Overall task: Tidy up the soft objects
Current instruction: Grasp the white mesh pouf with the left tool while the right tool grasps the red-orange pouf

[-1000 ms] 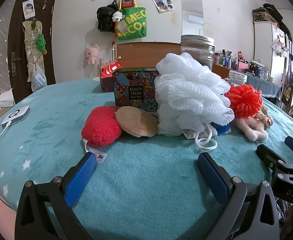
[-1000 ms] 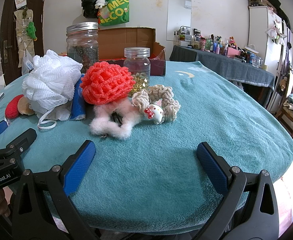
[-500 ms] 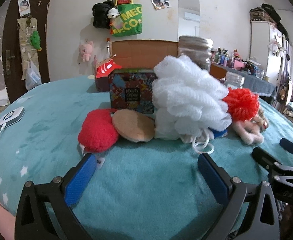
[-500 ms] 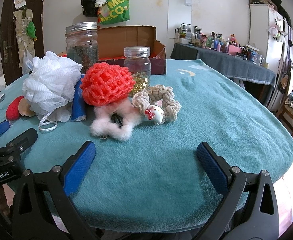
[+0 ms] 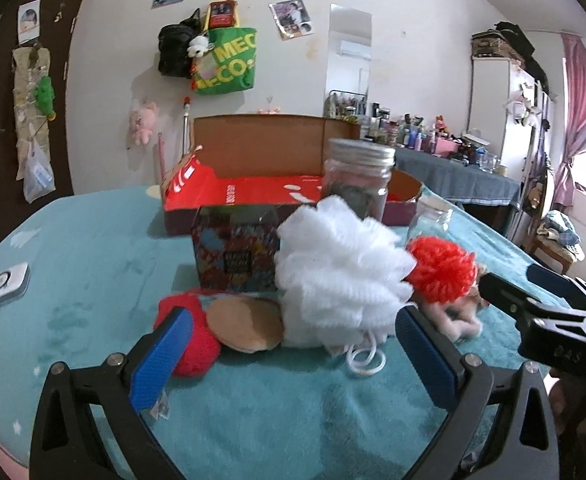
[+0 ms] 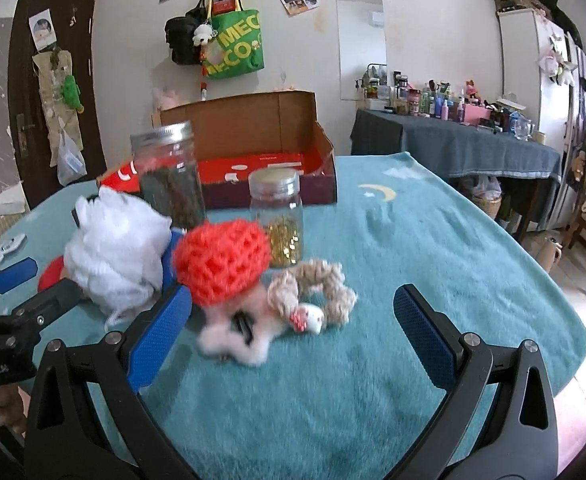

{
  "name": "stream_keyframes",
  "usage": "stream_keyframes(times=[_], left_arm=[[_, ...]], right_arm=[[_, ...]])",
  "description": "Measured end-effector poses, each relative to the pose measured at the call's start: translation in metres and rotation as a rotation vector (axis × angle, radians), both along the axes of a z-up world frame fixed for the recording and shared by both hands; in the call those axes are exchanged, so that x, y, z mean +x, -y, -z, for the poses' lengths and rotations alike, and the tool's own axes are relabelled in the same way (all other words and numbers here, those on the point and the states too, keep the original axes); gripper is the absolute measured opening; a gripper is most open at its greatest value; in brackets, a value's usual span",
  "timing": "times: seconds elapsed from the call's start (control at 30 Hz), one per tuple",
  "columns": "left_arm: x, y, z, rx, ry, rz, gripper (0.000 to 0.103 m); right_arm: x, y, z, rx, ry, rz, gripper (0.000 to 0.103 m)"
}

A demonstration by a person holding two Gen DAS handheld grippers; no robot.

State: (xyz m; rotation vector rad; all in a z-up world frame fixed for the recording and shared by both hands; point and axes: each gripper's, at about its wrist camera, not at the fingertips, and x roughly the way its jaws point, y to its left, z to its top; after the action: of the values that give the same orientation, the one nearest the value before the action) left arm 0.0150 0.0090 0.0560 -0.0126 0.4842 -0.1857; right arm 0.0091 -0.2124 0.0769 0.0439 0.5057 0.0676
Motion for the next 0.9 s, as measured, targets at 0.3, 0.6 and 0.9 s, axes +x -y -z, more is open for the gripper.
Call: stream_keyframes(times=[0.3, 0.6, 0.9], left_arm=[[0.029, 0.006, -0.018, 0.008, -0.026, 0.071, 0.103], [0.056, 0.016, -0.010, 0.023, -0.122, 0.175, 0.098], [0.062, 0.018, -0.006, -0.012, -0.180, 0.251, 0.052]], right_arm=[[0.024, 0.000, -0.014, -0.025, -0.005, -0.109, 0.103], [0.063, -0.007, -0.008, -0.017, -0.117, -0.358, 0.101], [0.071, -0.011, 0.009, 0.079, -0.192, -0.478, 0.038]])
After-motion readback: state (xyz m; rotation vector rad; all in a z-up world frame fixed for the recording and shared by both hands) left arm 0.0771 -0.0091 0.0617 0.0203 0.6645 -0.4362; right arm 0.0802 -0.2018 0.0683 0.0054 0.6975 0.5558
